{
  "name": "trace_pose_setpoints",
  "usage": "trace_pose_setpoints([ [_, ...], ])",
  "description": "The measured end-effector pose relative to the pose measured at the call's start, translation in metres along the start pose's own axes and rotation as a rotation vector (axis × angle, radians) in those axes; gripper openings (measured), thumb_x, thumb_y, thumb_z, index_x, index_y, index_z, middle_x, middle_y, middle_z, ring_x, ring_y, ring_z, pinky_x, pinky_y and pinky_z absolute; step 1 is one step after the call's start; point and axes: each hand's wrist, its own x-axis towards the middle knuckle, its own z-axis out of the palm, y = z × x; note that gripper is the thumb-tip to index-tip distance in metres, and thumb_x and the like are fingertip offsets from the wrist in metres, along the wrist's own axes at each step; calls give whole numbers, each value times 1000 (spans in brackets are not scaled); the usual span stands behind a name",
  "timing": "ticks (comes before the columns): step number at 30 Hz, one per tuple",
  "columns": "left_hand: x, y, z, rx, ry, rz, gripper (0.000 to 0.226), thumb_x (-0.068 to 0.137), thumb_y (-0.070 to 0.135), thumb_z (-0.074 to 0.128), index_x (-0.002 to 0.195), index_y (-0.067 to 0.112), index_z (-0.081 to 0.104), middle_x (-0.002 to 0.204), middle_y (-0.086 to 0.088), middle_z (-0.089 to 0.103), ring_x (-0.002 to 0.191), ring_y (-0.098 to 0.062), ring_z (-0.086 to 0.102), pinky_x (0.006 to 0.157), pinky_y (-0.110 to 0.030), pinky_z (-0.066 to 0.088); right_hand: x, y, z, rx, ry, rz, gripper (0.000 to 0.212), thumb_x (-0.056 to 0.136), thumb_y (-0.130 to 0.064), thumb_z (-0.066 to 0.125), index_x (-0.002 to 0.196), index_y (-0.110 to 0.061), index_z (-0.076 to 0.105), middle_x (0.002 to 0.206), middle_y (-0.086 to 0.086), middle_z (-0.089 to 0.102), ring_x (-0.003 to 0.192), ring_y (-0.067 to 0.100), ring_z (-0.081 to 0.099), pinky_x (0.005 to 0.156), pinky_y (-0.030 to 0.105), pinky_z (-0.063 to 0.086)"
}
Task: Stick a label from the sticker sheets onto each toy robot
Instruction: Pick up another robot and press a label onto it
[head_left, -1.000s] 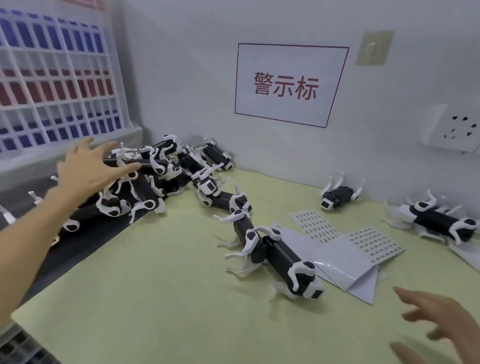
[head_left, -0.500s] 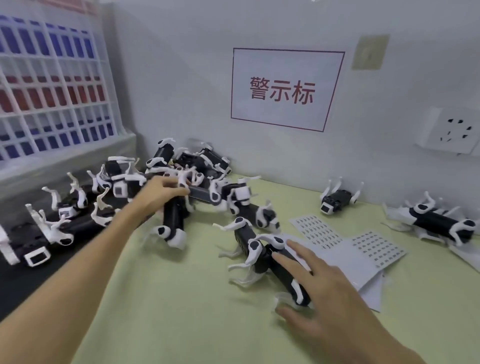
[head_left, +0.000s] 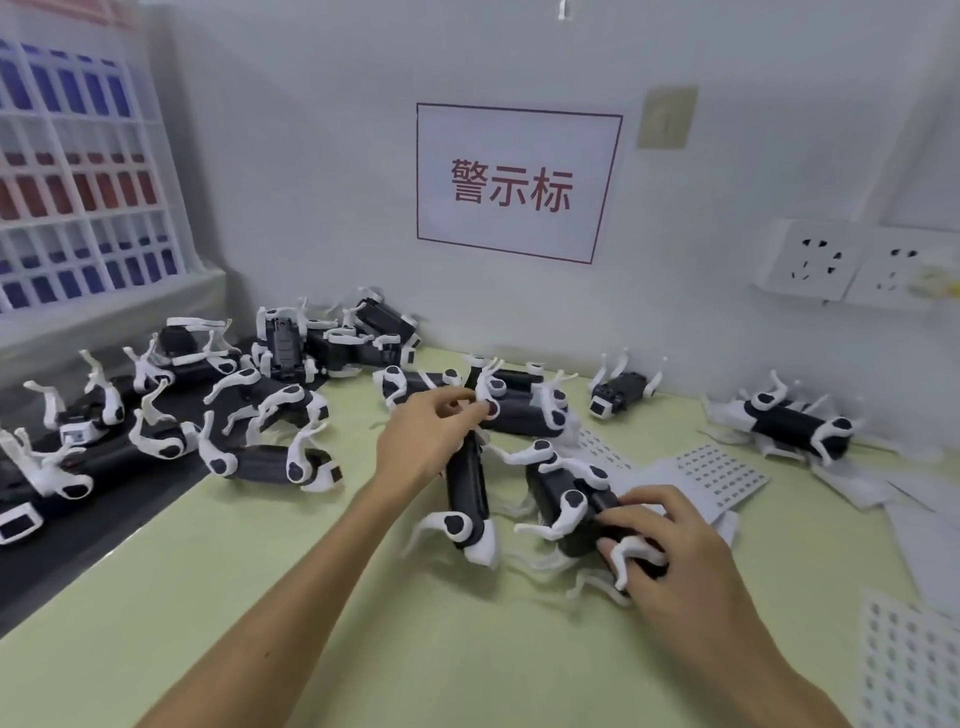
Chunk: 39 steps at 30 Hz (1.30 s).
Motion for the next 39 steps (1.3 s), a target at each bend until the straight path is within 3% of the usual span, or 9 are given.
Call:
trace_pose_setpoints([
  [8, -35, 6, -8, 132, 329, 311, 16, 100, 27, 62, 112, 22, 71, 108, 10, 68, 97, -11, 64, 90, -43, 53, -6, 0, -21, -25, 298, -64, 53, 60, 13, 85, 91, -28, 76, 100, -13, 60, 95, -7, 59, 77, 0, 38],
  [11, -77, 26, 8, 91, 172, 495, 11, 97, 27, 61, 98, 23, 72, 94, 18, 64, 80, -2, 62, 71, -23, 48, -15, 5, -34, -102, 428, -129, 39, 64, 11, 87, 89, -18, 76, 97, -5, 58, 95, -10, 56, 79, -2, 36],
  [14, -116, 50, 39, 3, 20, 562, 13, 93, 29, 61, 91, 22, 73, 86, 13, 68, 78, -9, 65, 68, -22, 47, -21, 5, -54, -146, 572, -239, 14, 79, -13, 75, 93, -12, 76, 100, -2, 55, 91, -3, 53, 81, -1, 36],
  [18, -150, 82, 84, -518, -438, 129, 31, 92, 48, 64, 96, 19, 76, 91, -2, 76, 67, -14, 70, 60, -27, 53, -28, 10, -80, -228, 717, -293, 24, 77, -7, 76, 100, -3, 74, 104, 1, 57, 100, -1, 52, 87, 2, 36],
  [22, -157, 98, 116, -710, -766, -112, 49, 100, 56, 58, 116, 12, 73, 102, -3, 72, 90, -16, 69, 80, -30, 56, -40, 16, -87, -193, 569, -413, 38, 78, -11, 70, 116, -8, 65, 111, 2, 55, 118, -10, 47, 91, 2, 39],
  [25, -158, 98, 129, -751, -689, -105, 52, 100, 49, 62, 122, 1, 67, 98, -4, 72, 95, -21, 67, 82, -33, 53, -49, 24, -82, -159, 330, -434, 60, 76, 0, 73, 130, -15, 54, 124, -3, 48, 125, -3, 47, 97, 11, 44],
  [29, -153, 91, 134, -925, -626, -89, 48, 98, 40, 60, 130, 4, 64, 112, -9, 73, 102, -25, 66, 88, -37, 53, -54, 32, -92, -145, 205, -323, 59, 84, -19, 66, 140, -24, 48, 139, -5, 47, 129, 16, 51, 107, 28, 42],
  [32, -151, 87, 135, -992, -562, -53, 36, 91, 36, 64, 116, 11, 70, 108, -10, 75, 93, -21, 70, 81, -30, 57, -56, 40, -104, 84, 184, -137, 59, 78, -12, 67, 130, -36, 54, 132, -14, 54, 123, 14, 56, 97, 28, 45],
  [39, -157, 82, 138, -985, -502, 51, 18, 84, 33, 78, 99, 23, 81, 104, -15, 77, 93, -29, 76, 81, -37, 61, -57, 26, -102, 136, 170, -54, 51, 79, -55, 79, 123, -37, 58, 118, -14, 60, 104, 13, 63, 78, 19, 49],
])
